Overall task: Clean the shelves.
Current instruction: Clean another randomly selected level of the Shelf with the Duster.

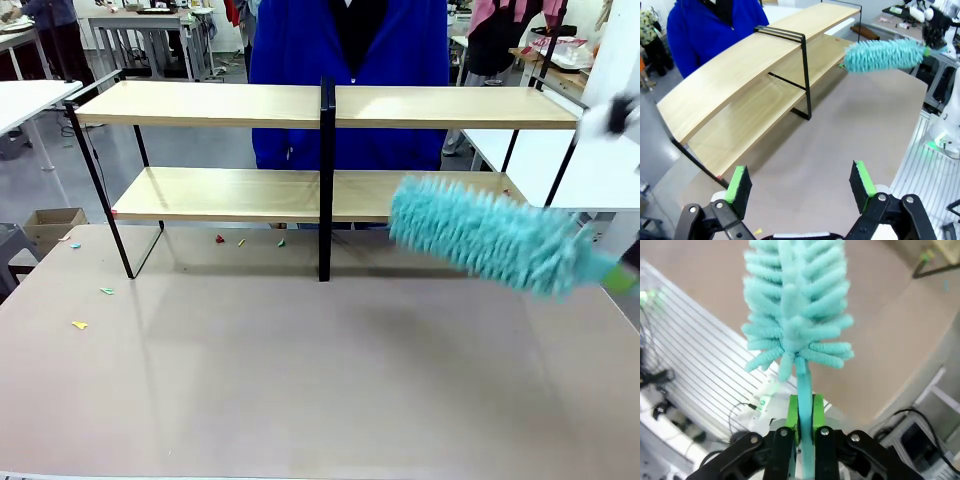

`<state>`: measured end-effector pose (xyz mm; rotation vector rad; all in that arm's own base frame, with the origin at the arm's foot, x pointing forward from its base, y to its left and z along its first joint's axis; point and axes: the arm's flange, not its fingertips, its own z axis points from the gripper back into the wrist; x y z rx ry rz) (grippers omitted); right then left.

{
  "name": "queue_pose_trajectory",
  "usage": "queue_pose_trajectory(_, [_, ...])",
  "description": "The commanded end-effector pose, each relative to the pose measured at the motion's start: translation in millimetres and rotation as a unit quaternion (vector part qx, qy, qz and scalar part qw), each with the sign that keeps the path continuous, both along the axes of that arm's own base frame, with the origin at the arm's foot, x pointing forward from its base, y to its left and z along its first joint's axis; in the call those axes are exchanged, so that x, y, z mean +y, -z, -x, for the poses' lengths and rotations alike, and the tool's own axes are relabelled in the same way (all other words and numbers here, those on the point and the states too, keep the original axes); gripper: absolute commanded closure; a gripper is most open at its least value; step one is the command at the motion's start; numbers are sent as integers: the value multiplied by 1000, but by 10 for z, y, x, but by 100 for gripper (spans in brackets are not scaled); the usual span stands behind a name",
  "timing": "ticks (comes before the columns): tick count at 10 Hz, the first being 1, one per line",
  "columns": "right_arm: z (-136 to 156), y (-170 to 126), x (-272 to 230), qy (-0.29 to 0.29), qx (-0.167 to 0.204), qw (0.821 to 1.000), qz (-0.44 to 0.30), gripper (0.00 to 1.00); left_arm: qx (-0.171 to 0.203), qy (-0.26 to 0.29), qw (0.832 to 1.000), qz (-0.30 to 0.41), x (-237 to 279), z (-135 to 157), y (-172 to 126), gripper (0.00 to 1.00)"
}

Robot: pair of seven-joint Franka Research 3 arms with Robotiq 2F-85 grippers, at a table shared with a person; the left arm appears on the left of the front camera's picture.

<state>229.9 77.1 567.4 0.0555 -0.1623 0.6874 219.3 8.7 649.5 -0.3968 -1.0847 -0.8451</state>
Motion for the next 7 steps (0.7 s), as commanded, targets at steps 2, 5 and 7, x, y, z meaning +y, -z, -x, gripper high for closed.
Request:
queue_pose_trajectory(2, [-157, 585, 365, -13, 41, 998, 40, 88, 1, 1, 1000, 1, 2, -10, -1, 0])
queue_pose_trajectory(5, [-134, 548, 376, -2, 43, 998, 49, 88, 1, 1, 1000, 1, 2, -10, -1, 0])
queue_pose_trajectory(7, [-428, 818, 468, -16, 62, 996, 61, 88, 1, 1, 1000, 1, 2, -10, -1, 0])
